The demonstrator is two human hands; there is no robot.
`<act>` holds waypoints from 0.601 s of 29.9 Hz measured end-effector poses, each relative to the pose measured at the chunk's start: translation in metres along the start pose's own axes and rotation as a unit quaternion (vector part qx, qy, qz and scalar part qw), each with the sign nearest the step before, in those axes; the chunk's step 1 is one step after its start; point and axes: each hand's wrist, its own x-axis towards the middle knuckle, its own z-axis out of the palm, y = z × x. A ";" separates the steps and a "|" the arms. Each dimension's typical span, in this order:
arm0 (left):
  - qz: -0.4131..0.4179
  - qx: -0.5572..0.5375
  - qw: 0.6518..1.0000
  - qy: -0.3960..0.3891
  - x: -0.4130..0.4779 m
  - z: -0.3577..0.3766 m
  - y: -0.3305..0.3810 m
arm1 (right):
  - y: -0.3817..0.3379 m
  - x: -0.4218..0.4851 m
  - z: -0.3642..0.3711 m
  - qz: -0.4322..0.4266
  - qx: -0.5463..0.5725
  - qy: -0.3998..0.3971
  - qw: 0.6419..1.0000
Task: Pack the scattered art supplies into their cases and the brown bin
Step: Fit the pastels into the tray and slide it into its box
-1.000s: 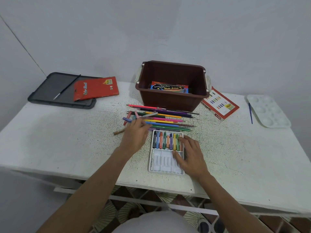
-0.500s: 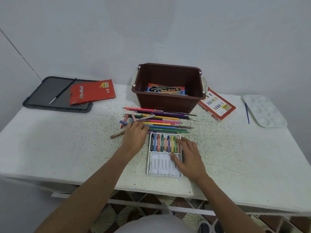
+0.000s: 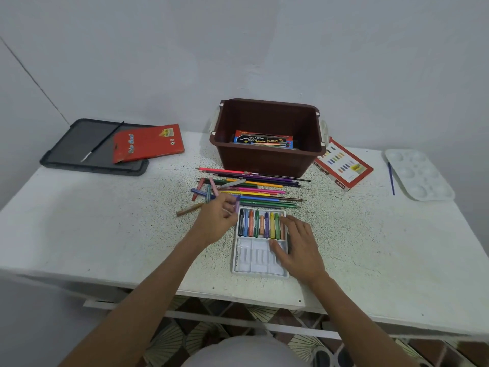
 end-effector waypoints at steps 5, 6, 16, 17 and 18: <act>-0.017 -0.022 0.996 -0.079 -0.026 0.007 0.000 | 0.000 0.001 0.000 0.002 -0.003 -0.001 1.000; -0.018 -0.016 0.996 -0.087 -0.030 0.010 -0.001 | 0.000 0.000 0.001 0.001 -0.005 0.001 1.000; 0.026 0.131 0.987 -0.089 -0.044 0.024 -0.021 | -0.001 0.000 0.000 -0.002 -0.009 0.003 1.000; 0.028 0.132 0.987 -0.086 -0.045 0.027 -0.024 | -0.002 0.000 0.000 -0.002 -0.011 0.003 1.000; 0.030 0.130 0.988 -0.080 -0.045 0.028 -0.026 | -0.002 0.000 0.000 -0.001 -0.012 0.002 1.000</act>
